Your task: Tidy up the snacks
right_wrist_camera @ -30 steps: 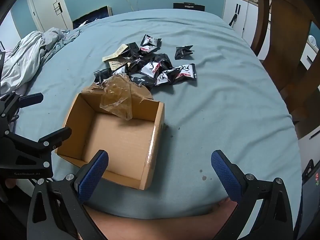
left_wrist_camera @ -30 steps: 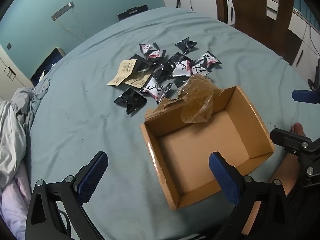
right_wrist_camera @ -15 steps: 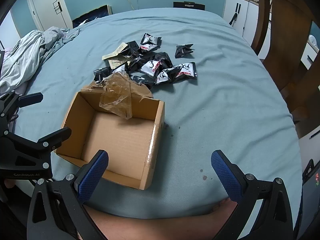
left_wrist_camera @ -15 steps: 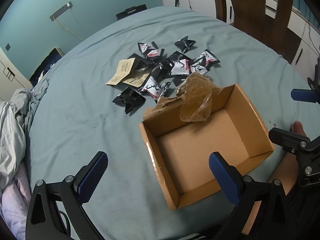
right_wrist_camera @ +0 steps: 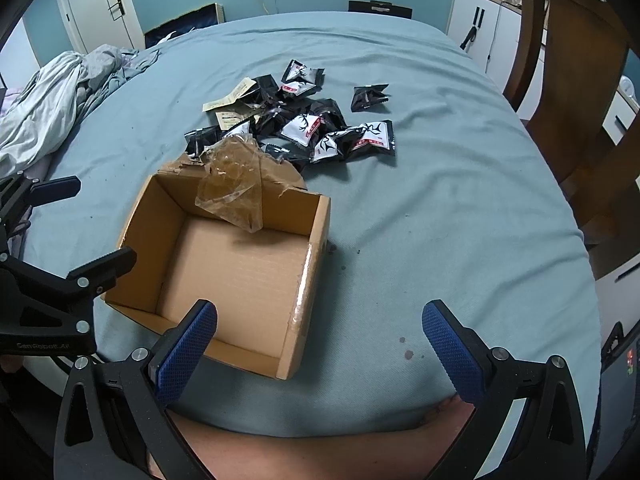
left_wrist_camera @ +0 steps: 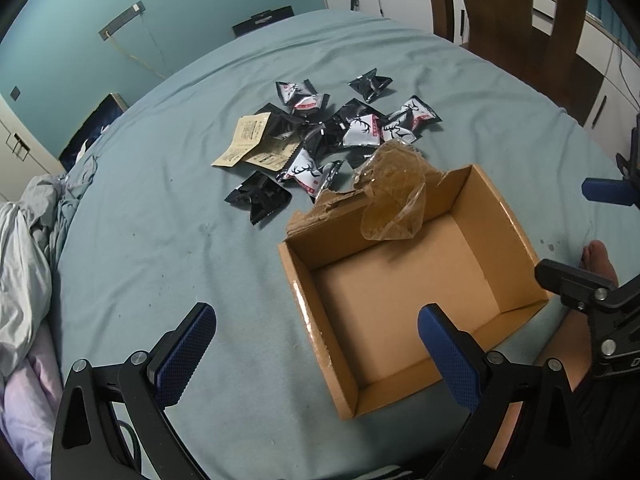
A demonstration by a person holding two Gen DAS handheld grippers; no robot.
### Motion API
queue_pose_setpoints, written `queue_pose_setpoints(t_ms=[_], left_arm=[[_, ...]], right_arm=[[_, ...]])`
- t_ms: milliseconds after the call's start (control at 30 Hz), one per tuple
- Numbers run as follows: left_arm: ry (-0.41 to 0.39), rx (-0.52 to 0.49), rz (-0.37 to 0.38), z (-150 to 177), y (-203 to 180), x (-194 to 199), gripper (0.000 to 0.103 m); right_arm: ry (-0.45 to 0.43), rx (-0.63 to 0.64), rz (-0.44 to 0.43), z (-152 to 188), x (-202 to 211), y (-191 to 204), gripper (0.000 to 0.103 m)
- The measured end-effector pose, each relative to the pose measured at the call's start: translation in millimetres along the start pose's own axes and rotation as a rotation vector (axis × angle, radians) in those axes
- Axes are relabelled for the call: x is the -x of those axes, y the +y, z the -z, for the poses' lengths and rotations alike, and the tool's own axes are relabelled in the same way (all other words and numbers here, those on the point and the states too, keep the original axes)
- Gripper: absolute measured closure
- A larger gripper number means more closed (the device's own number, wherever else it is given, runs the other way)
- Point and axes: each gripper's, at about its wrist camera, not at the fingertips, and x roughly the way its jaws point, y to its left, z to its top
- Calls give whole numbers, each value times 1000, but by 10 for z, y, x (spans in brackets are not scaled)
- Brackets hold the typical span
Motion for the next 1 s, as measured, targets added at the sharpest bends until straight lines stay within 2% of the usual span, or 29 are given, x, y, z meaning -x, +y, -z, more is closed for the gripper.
queue_pose_setpoints(t_ms=[400, 533, 767, 1000], left_arm=[[3, 10, -8, -36, 8, -24, 0], [22, 24, -9, -49, 23, -65, 0], [10, 58, 7, -45, 102, -42, 0], [9, 51, 20, -34, 93, -42, 0]], right_arm=[[-18, -1, -24, 25, 77, -22, 0], [-26, -6, -39, 37, 117, -40, 0], [-35, -21, -51, 15, 152, -60, 0], [-40, -1, -2, 26, 142, -1, 0]])
